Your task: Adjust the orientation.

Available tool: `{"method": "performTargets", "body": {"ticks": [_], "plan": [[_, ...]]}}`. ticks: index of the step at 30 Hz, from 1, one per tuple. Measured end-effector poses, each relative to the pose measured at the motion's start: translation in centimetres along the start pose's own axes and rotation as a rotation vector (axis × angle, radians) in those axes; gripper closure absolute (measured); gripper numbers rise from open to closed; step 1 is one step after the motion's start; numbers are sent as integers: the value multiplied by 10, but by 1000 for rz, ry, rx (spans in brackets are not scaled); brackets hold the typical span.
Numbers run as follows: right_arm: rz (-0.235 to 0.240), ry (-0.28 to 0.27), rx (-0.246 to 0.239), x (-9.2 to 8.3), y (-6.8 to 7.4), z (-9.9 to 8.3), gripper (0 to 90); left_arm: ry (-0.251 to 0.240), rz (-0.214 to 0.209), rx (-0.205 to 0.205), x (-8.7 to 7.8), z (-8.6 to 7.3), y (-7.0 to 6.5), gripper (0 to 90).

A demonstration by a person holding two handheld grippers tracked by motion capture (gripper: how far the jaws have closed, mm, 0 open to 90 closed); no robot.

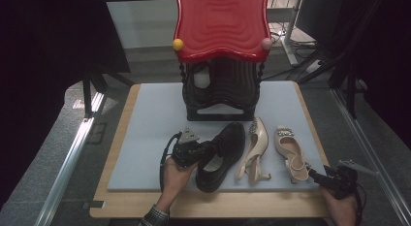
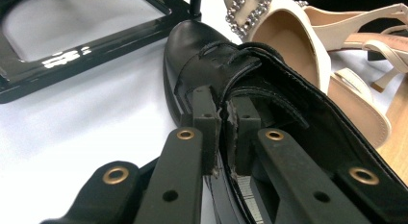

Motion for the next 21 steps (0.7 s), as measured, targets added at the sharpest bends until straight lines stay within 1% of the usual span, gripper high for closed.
{"method": "performTargets", "body": {"ticks": [3,6,9,13,17,21], "plan": [[0,0,0,0,0,0,172,-28,4,-8,-5,2,2,850],[-1,-1,-3,0,0,0,172,-64,8,-5,-12,6,2,850],[-1,1,-2,0,0,0,172,-106,18,11,-21,12,2,850],[-2,-1,-5,0,0,0,172,-145,29,28,-31,21,2,850],[-2,-1,-6,0,0,0,172,-176,61,41,-39,29,4,851],[-1,-2,-7,0,0,0,172,-217,92,28,-45,36,8,851]]}}
Point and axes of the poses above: each handheld gripper's, and its own axes: x roughly forward along the jaws, z roughly out of its top, y roughly to its left, the point moved 4 cm from there along x, roughly forward along the jaws, and after that the axes turned 14 degrees about x, right-handed, at the moved point
